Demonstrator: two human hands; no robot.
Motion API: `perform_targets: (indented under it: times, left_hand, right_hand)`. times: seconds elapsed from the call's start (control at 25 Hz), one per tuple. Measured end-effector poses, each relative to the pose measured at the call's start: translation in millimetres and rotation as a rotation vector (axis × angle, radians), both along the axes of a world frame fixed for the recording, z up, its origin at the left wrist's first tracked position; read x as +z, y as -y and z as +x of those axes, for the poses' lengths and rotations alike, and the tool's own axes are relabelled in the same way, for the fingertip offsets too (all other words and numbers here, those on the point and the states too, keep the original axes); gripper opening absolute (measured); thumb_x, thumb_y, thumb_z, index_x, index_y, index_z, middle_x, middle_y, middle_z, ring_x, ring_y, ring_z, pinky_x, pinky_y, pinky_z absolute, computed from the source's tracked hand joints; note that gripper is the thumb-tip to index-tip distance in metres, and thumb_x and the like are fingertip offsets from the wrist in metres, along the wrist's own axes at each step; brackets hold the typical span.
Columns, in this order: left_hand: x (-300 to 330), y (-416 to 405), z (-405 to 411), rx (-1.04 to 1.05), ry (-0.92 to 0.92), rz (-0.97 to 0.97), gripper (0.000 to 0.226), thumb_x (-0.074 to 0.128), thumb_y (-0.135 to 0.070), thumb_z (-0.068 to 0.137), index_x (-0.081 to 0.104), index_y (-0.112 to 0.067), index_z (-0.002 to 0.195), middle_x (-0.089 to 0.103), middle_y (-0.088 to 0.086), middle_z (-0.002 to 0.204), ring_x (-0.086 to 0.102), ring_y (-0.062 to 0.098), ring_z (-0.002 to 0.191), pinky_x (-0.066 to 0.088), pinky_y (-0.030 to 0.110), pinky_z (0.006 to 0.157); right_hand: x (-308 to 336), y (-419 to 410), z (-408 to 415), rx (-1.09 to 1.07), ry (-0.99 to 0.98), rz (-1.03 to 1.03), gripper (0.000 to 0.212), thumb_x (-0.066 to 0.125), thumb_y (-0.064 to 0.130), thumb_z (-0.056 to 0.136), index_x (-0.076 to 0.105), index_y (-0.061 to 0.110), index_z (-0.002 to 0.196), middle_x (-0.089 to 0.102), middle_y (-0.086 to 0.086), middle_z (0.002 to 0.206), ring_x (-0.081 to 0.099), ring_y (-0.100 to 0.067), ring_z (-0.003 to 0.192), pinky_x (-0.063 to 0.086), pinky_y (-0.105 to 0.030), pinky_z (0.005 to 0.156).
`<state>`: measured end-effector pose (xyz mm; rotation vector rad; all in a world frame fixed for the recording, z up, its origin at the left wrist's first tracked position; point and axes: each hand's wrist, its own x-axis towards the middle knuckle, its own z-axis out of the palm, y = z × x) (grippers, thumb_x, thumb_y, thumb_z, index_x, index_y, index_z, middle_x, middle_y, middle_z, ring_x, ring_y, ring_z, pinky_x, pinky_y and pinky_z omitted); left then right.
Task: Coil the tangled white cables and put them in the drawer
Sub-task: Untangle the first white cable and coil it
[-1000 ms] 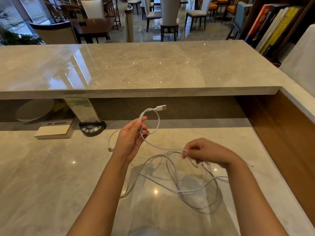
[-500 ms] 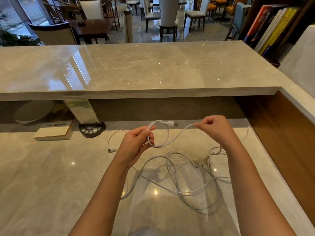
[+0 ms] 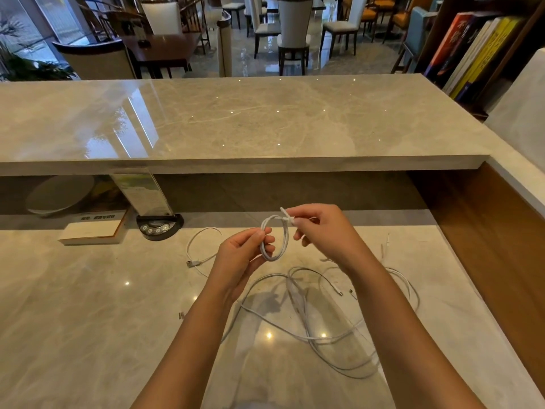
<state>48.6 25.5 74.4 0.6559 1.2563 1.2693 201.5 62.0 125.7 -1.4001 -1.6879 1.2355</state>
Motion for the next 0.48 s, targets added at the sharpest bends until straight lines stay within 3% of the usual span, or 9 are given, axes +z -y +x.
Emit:
perform_targets:
  times: [0.24, 0.48]
  left_hand:
    - [-2, 2, 9, -0.093, 0.175, 0.069, 0.022, 0.049, -0.01, 0.093, 0.067, -0.005, 0.104, 0.074, 0.01, 0.093, 0.071, 0.018, 0.087, 0.058, 0.025, 0.072]
    - [-7, 0, 5, -0.041, 0.345, 0.108, 0.023, 0.044, -0.008, 0.094, 0.067, -0.005, 0.096, 0.073, 0.01, 0.089, 0.07, 0.016, 0.084, 0.058, 0.024, 0.071]
  right_hand:
    - [-26, 16, -15, -0.095, -0.093, 0.161, 0.016, 0.063, 0.01, 0.083, 0.072, 0.022, 0.088, 0.068, 0.005, 0.086, 0.065, -0.011, 0.072, 0.054, -0.021, 0.06]
    - [-44, 21, -17, 0.033, -0.093, 0.212, 0.034, 0.055, 0.007, 0.088, 0.067, 0.03, 0.111, 0.053, 0.001, 0.093, 0.061, -0.012, 0.069, 0.054, -0.021, 0.067]
